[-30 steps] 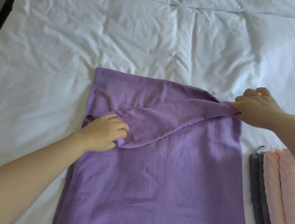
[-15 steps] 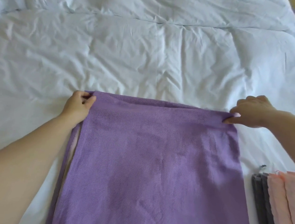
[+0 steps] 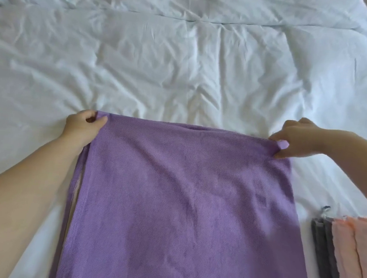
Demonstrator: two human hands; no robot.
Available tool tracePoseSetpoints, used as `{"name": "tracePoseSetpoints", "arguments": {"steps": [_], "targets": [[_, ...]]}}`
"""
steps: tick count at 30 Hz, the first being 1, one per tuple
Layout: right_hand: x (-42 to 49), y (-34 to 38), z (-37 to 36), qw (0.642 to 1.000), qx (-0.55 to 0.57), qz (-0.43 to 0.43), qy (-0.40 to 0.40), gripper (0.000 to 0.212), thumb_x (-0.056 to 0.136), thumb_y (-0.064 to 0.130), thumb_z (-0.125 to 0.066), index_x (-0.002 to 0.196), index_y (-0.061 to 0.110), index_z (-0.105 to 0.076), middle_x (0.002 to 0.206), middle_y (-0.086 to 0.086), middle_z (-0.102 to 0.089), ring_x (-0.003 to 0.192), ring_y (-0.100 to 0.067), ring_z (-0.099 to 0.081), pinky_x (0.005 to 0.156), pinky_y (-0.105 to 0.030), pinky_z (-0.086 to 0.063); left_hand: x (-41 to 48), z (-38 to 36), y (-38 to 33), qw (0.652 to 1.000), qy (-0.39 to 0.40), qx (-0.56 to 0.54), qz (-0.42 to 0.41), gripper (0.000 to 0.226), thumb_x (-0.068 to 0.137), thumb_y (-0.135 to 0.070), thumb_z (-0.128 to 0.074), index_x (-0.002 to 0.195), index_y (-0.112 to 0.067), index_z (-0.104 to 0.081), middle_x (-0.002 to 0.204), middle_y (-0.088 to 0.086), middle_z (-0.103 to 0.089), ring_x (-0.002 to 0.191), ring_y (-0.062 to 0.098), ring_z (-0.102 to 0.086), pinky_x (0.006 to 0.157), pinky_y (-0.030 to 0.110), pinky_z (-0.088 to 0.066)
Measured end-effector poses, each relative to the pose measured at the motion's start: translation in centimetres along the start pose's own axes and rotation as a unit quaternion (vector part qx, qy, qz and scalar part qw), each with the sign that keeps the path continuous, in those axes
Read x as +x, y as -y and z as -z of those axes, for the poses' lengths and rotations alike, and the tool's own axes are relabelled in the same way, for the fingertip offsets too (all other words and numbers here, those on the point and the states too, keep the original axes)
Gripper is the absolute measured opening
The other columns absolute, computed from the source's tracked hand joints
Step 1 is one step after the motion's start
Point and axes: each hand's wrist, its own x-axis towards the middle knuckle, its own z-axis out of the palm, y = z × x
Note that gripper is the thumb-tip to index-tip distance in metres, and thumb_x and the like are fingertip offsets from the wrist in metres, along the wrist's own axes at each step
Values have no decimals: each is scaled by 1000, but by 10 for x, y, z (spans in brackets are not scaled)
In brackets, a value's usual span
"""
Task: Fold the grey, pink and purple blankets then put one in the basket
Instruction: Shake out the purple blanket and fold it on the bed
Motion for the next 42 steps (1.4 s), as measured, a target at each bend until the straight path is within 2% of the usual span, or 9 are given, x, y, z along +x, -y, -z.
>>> {"name": "tracePoseSetpoints", "arguments": {"steps": [2,5,10,16,22,27,32,37,42], "targets": [[0,-9,-1,1000,-16,-13,18,18,80,64,-55,86,47,-50,84,22,-56,112,-8,-36,101,-34,-21,0,2,-5,999,34,-21,21,13,87,-30,-67,94,-20,-67,100,5,-67,90,21,-63,84,33,-51],[1,-22,-4,998,-12,-54,5,41,71,80,-48,98,50,-53,91,17,-55,112,-13,-37,104,-34,-20,-1,7,-11,999,39,-23,27,8,85,-26,-69,80,-20,-66,96,8,-68,90,23,-63,91,41,-51],[-1,-29,-1,996,25,-79,-16,55,63,86,-38,96,47,-59,81,26,-49,100,-5,-36,95,-30,-18,2,19,-25,999,-7,-41,25,7,87,-22,-68,90,-16,-67,81,-4,-63,81,16,-61,67,22,-47],[-1,-25,15,996,-1,-82,33,32,80,74,-44,91,46,-55,93,20,-53,106,-8,-39,102,-33,-20,4,29,-28,993,10,-113,32,13,90,-18,-65,77,-22,-64,83,0,-64,74,13,-60,72,25,-49],[-10,-37,43,991,89,-53,-89,30,65,56,-78,66,37,-54,77,18,-57,83,4,-48,86,-28,-20,6,38,-21,994,1,-102,45,12,89,-20,-65,77,-22,-64,82,0,-64,79,18,-59,74,28,-48],[-16,-44,56,994,51,-58,-73,36,62,65,-74,73,35,-55,90,23,-55,91,-1,-47,90,-28,-18,7,35,-31,992,2,-114,52,10,88,-20,-67,79,-21,-65,86,0,-65,86,18,-61,87,32,-49],[-18,-45,69,990,125,-52,-49,23,72,52,-73,71,30,-67,78,13,-67,84,-13,-61,80,-32,-43,11,39,-33,988,15,-139,69,9,89,-17,-65,80,-20,-65,88,1,-66,81,14,-63,82,28,-48],[-12,-39,71,971,183,-74,-136,17,73,35,-80,63,28,-68,71,8,-66,76,-12,-59,69,-30,-38,15,45,-29,983,28,-168,74,13,91,-7,-61,80,-15,-63,84,3,-63,76,13,-62,76,26,-50],[9,-28,65,952,173,-152,-202,25,73,29,-80,61,23,-60,75,0,-53,83,-23,-50,74,-32,-40,23,40,-37,989,-45,-136,21,14,87,-3,-64,83,-17,-64,81,-4,-60,77,12,-59,84,28,-48]]}}
